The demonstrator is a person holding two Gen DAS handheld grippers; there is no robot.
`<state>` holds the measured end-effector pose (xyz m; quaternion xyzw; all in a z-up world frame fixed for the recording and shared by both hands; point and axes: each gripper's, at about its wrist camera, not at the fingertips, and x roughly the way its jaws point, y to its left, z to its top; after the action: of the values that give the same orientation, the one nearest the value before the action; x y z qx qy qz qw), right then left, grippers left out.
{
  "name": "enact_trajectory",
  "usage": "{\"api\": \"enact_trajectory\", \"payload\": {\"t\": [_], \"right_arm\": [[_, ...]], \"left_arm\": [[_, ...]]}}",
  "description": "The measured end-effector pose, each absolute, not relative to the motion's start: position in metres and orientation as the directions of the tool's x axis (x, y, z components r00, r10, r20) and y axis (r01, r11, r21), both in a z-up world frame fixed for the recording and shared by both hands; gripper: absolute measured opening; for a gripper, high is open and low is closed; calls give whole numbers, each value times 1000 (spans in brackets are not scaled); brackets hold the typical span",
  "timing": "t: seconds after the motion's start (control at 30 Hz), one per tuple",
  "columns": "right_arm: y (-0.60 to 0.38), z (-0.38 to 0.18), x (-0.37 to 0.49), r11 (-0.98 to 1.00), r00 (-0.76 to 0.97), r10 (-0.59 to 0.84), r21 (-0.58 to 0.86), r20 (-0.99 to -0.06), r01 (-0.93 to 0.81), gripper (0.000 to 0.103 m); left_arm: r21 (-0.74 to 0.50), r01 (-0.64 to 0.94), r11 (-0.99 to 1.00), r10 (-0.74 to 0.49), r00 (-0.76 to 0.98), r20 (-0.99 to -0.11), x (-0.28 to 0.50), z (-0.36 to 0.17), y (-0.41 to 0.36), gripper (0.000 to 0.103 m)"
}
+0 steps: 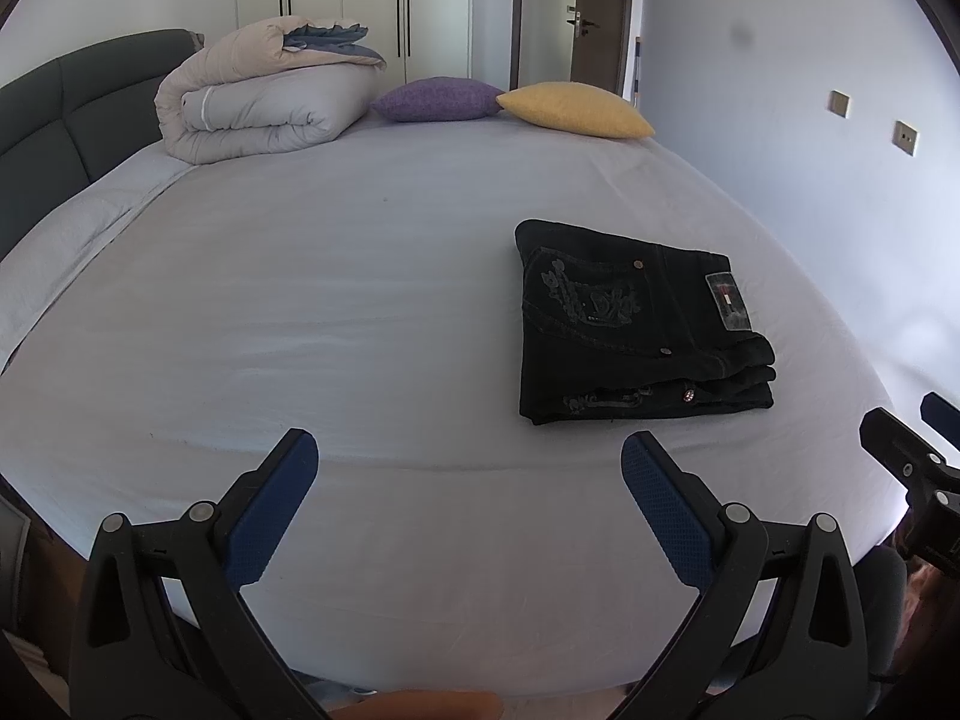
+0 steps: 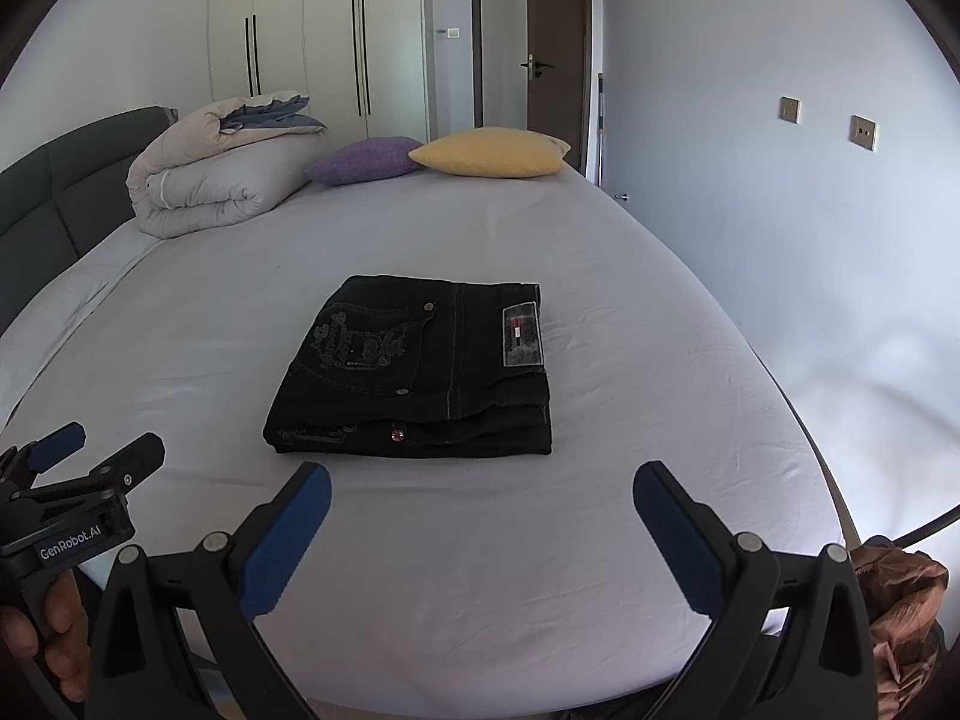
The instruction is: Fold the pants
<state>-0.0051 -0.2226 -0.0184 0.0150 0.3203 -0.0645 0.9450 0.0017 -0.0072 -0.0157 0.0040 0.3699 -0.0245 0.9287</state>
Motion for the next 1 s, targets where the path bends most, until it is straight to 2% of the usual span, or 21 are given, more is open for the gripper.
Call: {"api": "enact_trajectory", "payload": {"t": [1.0], "right_arm": [[-226,-22,-3,991,785,-109,-6,-610,133,103]], "left_arm": [[-19,43,999,-44,717,-696,2,-24,-8,103]]}}
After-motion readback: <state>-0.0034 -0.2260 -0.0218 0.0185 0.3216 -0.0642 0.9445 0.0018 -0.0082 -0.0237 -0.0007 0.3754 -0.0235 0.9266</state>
